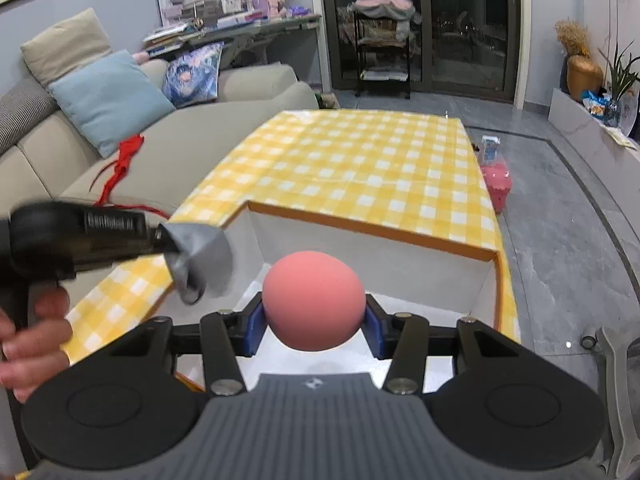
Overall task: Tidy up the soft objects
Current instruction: 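Carry the pink ball and silver pouch into the orange box and release both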
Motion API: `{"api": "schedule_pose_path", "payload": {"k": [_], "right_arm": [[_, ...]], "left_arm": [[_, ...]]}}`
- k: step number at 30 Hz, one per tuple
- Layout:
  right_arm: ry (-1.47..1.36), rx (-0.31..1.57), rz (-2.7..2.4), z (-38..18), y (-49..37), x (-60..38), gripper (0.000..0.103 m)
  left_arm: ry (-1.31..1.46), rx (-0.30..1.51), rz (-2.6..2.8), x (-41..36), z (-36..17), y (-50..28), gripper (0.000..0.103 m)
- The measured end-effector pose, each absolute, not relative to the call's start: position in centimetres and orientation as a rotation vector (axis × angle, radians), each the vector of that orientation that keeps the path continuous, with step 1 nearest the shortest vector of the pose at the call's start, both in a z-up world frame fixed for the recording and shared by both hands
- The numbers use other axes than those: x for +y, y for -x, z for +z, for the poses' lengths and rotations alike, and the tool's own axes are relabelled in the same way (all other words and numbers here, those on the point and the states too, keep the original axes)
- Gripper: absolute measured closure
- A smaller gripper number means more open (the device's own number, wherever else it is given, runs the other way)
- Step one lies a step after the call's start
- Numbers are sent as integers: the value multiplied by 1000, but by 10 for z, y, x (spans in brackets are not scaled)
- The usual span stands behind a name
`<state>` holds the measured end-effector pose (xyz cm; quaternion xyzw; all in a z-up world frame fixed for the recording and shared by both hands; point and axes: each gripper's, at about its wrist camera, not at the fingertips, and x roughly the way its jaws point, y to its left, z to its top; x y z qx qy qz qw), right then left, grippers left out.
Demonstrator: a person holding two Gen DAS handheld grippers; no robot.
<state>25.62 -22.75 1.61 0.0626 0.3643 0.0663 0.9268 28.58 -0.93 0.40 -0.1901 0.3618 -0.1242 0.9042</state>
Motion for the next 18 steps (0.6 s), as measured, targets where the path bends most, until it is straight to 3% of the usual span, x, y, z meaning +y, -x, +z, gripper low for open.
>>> {"api": "schedule_pose_path", "payload": {"k": [7,11,15,18], "right_arm": [[-148,830,151,-8,-274,-211,54],[-134,871,164,-21,-282,-198,54],[-88,875,168,-26,-288,-190,55],[-63,893,163,-32,-294,-188,55]], "left_arm": [[433,884,-279,-1,-28,-286,101],[307,937,-241,-14,-42,-286,101],[260,918,-246,-24,-47,-280,98],[255,907,-255,-23,-43,-275,90]]}}
